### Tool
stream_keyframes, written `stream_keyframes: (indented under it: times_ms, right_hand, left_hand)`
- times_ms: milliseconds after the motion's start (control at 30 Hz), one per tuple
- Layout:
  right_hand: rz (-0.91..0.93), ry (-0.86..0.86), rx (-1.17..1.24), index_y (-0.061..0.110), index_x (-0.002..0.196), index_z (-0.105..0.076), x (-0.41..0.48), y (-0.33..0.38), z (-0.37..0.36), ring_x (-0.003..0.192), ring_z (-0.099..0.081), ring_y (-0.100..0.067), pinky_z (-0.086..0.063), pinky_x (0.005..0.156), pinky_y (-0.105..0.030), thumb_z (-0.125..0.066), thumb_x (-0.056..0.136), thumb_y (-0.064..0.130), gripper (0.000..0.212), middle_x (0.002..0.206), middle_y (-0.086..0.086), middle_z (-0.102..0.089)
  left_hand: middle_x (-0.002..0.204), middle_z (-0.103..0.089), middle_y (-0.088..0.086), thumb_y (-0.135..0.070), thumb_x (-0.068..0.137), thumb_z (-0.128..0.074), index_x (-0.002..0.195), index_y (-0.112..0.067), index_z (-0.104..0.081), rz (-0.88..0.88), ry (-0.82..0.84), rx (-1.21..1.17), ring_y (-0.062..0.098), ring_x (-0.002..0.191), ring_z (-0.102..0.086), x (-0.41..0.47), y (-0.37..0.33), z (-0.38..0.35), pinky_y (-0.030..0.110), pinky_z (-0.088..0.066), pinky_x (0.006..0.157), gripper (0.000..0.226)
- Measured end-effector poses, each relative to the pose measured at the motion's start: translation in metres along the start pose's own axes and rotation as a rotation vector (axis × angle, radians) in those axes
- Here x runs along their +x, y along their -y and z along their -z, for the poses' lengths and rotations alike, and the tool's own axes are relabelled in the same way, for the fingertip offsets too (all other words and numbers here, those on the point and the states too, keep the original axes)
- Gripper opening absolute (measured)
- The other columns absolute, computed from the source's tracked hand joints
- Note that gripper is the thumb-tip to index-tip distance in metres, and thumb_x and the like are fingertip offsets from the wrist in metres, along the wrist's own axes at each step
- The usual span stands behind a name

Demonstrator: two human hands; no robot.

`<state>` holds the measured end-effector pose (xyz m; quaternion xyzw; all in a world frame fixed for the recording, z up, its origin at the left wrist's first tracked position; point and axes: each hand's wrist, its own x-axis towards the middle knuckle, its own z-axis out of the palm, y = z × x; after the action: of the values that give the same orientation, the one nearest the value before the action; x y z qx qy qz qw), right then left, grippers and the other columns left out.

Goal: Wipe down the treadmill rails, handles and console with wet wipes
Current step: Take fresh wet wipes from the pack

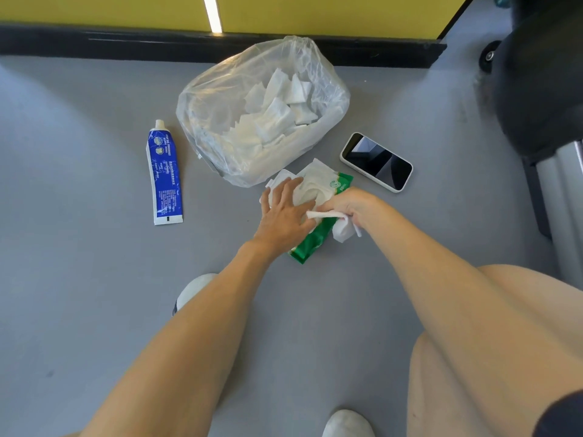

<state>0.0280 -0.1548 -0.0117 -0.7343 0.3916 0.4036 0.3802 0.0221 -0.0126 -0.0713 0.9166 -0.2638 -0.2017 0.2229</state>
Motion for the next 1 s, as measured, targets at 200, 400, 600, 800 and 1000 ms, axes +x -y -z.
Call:
stream_keyframes:
  times_ms: [200,400,600,800,1000]
  right_hand:
    - [0.028,-0.031,0.015,0.008,0.081,-0.053,-0.002,0.0,-0.002,0.064,-0.047,-0.015,-0.035,0.046,-0.027,-0.069,0.086,0.019,0.02,0.075,-0.004,-0.048]
    - [0.065,-0.083,0.077,0.01,0.073,-0.046,0.003,-0.003,-0.003,0.076,-0.053,-0.02,-0.038,0.051,-0.027,-0.074,0.083,0.018,0.031,0.082,-0.006,-0.053]
    - [0.098,-0.184,-0.256,0.008,0.103,-0.056,0.013,-0.013,-0.011,0.105,-0.059,-0.03,-0.048,0.089,-0.035,-0.068,0.082,0.048,0.047,0.112,-0.01,-0.062]
    - [0.064,-0.142,-0.233,0.008,0.123,-0.057,0.003,-0.003,0.007,0.104,-0.057,-0.026,-0.045,0.082,-0.03,-0.051,0.097,0.031,0.035,0.107,-0.01,-0.061]
    - [-0.041,-0.434,-0.024,0.008,0.074,-0.042,0.018,-0.013,0.041,0.087,-0.05,-0.029,-0.039,0.071,-0.029,-0.048,0.09,0.015,0.019,0.096,-0.009,-0.053]
  left_hand:
    - [0.142,-0.039,0.013,-0.017,0.078,-0.04,0.093,-0.017,-0.07,0.001,-0.131,0.127,0.029,0.133,-0.025,-0.022,0.004,-0.01,0.054,-0.014,0.108,0.034]
    - [0.132,-0.048,0.015,-0.012,0.073,-0.043,0.101,-0.014,-0.07,0.04,-0.323,0.008,0.027,0.124,-0.033,-0.017,0.004,-0.005,0.051,-0.02,0.105,0.038]
    - [0.121,-0.053,0.009,-0.013,0.092,-0.044,0.123,-0.009,-0.048,0.523,-0.443,-0.388,0.03,0.092,-0.056,-0.018,0.005,0.007,0.041,-0.046,0.077,0.032]
    - [0.095,-0.061,0.013,-0.021,0.087,-0.04,0.12,-0.003,-0.055,-0.051,-0.451,-0.119,0.03,0.079,-0.057,-0.023,-0.015,-0.013,0.038,-0.046,0.072,0.04]
    - [0.116,-0.062,0.005,-0.032,0.093,-0.032,0.12,-0.01,-0.063,-0.248,-0.237,0.276,0.028,0.096,-0.058,-0.016,0.006,-0.038,0.036,-0.051,0.079,0.046]
